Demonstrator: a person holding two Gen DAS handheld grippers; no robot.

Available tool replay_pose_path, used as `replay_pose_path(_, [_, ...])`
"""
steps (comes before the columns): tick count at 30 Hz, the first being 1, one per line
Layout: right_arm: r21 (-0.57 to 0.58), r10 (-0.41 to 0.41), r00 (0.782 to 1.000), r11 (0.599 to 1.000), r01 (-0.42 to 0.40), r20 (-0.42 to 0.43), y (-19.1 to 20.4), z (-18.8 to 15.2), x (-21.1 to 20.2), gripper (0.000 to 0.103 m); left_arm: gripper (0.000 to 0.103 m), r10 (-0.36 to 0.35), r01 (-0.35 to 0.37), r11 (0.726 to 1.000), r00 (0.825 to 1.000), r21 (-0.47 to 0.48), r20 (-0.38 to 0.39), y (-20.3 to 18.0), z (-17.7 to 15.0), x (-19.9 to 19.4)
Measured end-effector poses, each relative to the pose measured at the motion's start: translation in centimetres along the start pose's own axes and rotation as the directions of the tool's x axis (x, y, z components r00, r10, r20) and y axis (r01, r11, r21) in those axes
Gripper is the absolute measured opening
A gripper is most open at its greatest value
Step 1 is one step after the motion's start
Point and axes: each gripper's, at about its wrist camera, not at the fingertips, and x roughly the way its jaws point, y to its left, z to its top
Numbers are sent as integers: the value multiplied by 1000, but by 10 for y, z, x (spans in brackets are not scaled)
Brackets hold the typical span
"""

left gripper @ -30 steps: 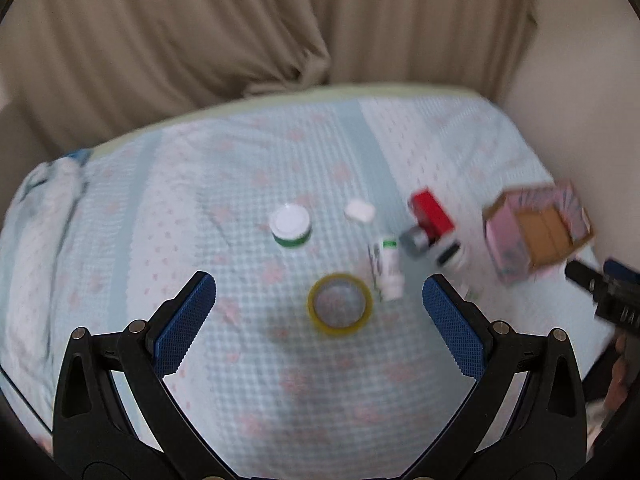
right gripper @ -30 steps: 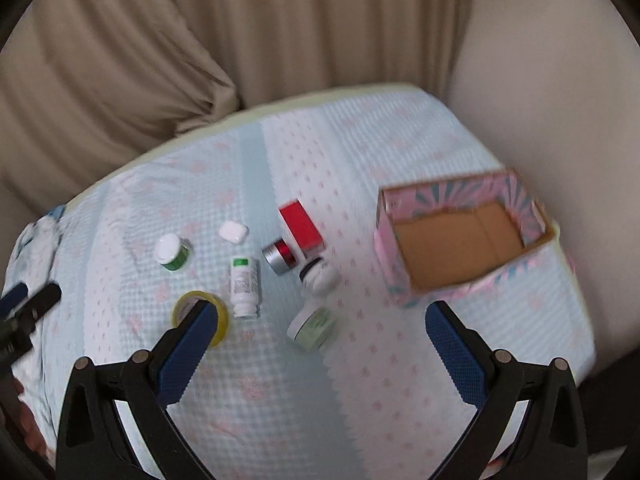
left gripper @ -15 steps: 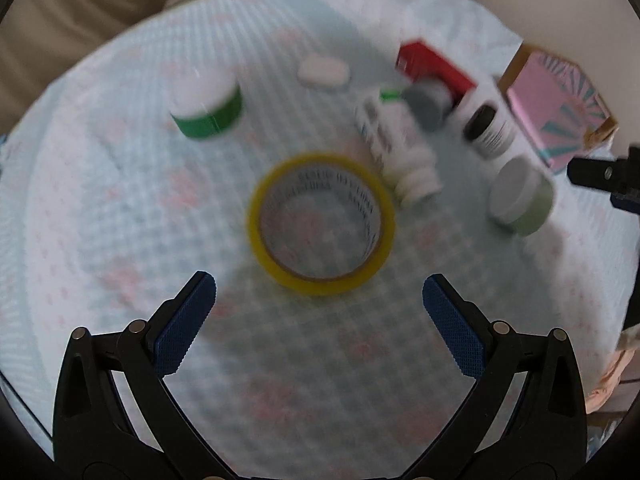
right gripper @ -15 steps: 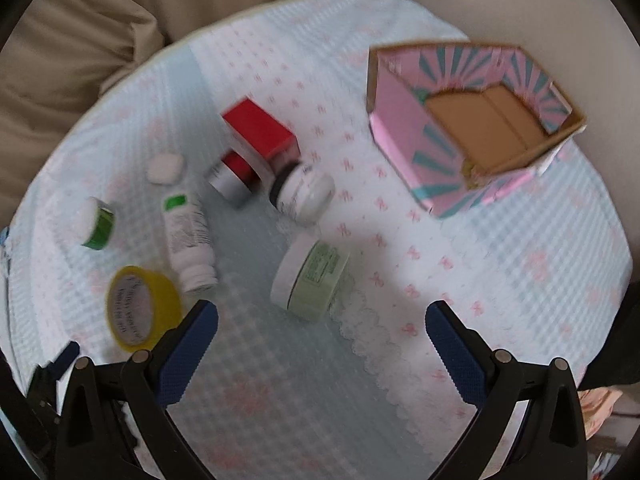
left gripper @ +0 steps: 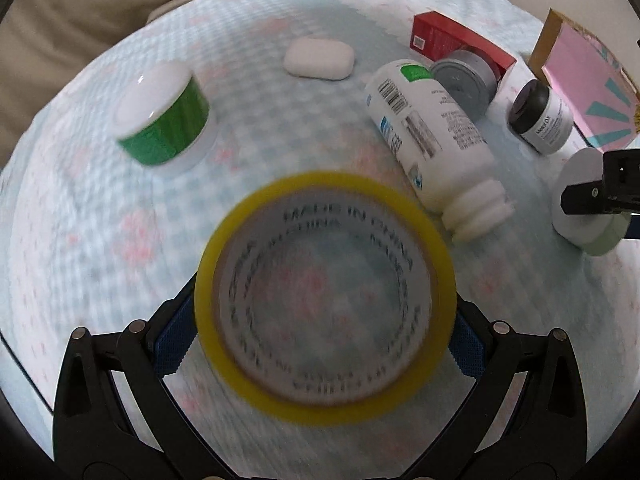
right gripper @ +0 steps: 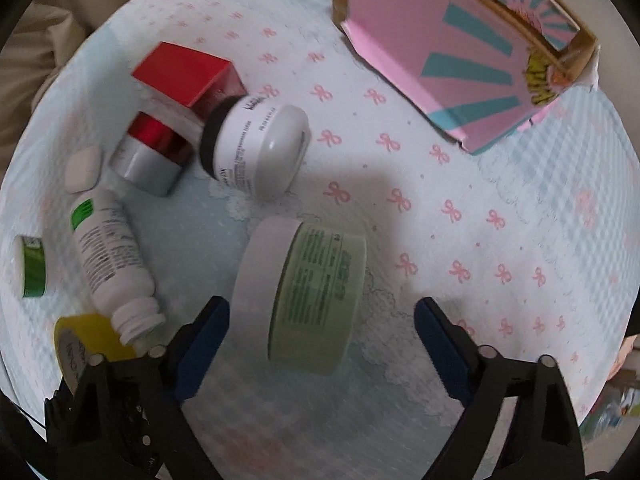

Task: Organize rigid objects
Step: 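Grasp the yellow tape roll with the left tool while the right tool grasps the green-labelled jar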

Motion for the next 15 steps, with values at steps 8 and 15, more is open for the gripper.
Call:
replay_pose_path(8, [40, 12, 999, 999, -10, -51, 2, 13, 12, 52, 97, 10, -9, 999, 1000, 40, -20, -5, 14, 0])
replay_pose_path(15, [4, 10, 999, 1000, -10, -45, 15, 19, 14, 41, 97, 10, -10, 1000, 1000, 16, -20, -3, 14, -4])
